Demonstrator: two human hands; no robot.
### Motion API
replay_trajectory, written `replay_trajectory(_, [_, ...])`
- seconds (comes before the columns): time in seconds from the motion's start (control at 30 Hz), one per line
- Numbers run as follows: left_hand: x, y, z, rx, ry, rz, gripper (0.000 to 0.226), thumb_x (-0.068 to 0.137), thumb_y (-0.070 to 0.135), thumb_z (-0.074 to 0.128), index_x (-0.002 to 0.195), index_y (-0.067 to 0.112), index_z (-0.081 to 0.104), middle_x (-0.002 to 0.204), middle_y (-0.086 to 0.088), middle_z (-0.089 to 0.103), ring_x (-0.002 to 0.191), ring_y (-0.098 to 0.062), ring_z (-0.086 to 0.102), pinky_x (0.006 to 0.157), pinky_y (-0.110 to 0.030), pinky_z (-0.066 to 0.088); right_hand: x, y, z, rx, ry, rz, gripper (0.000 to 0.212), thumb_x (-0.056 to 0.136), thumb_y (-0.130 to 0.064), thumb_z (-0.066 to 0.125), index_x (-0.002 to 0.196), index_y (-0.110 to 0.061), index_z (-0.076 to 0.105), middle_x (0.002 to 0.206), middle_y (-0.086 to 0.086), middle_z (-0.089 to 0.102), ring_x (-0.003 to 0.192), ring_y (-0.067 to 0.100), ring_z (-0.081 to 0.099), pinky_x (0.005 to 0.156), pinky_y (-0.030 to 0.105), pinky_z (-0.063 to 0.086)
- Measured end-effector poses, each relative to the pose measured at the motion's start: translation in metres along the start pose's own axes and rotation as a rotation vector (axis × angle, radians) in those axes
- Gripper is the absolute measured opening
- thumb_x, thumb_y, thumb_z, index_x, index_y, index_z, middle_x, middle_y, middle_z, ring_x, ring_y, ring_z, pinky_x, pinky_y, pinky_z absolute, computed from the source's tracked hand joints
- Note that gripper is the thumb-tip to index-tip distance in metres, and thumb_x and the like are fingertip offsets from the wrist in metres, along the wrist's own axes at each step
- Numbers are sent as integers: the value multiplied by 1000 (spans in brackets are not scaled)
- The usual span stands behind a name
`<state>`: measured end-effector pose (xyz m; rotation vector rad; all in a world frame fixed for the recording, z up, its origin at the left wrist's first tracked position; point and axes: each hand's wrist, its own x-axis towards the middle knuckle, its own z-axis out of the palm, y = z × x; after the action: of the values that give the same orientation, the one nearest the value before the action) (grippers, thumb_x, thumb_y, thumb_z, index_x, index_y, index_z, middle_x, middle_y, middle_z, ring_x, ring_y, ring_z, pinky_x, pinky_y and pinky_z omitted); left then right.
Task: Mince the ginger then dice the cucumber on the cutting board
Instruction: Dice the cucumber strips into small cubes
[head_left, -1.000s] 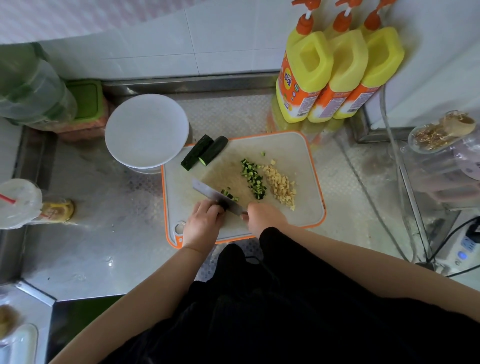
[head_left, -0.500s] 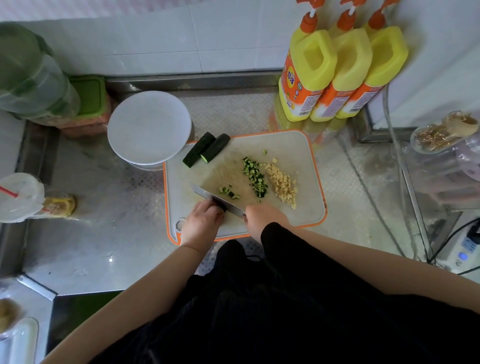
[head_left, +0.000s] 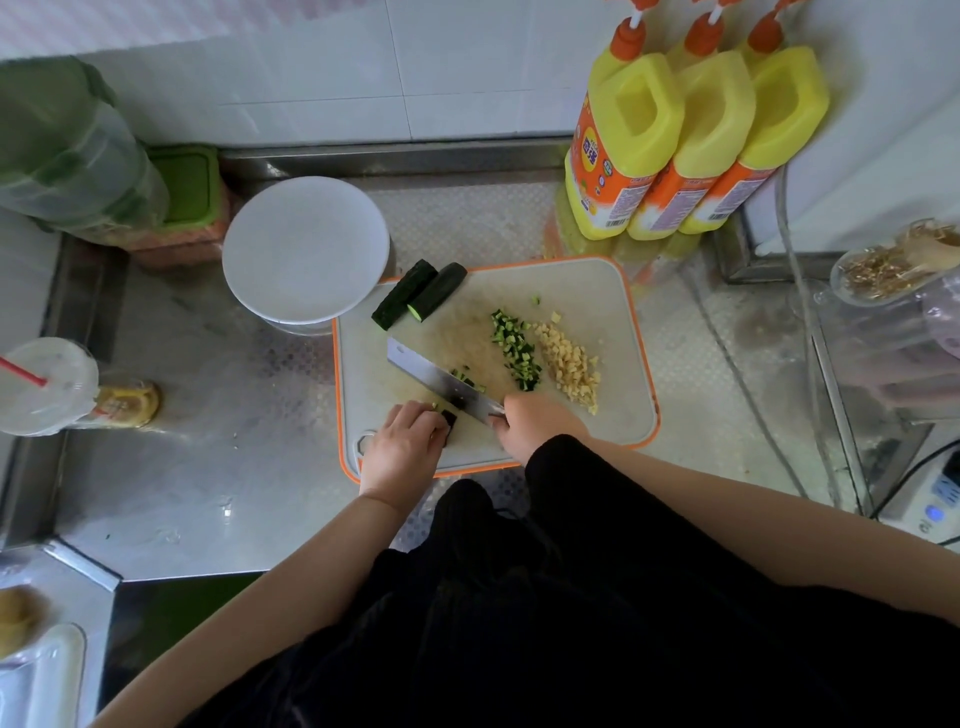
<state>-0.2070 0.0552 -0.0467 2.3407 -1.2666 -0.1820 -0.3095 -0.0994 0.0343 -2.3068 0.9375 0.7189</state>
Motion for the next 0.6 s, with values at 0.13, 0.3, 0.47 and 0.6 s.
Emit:
replay_trajectory(0.13, [2,0,2,3,-6,22,11,83,17,67,79,8,71,87,-5,65,80,-28,62,55,-29,41,-11,-6,-4,-76,-5,-44,29,102,-30,39,107,-6,55,93,11,58,94,30,59,70,32,41])
replay_trajectory(0.3, [2,0,2,-18,10,37,29,86,27,51,80,7,72,87,-4,67,77,-28,62,55,-30,47,-9,-14,3,-115,-36,-35,24,101,-20,41,112,-7,56,102,11,61,92,30,57,72,33,42])
replay_trajectory(0.47, [2,-1,3,-27,25,49,22,84,22,57,79,6,72,86,-6,67,74,-30,63,53,-31,50,-1,-18,13,-83,-53,-2,21,99,-19,43,112,-8,57,107,12,62,99,31,58,75,34,42])
replay_trajectory(0.6, [-2,-4,5,-48,58,52,26,88,25,51,82,8,70,89,-5,65,78,-28,59,54,-32,49,7,-12,9,16,-71,25,26,100,-28,46,111,-7,57,109,12,62,102,30,58,77,33,42])
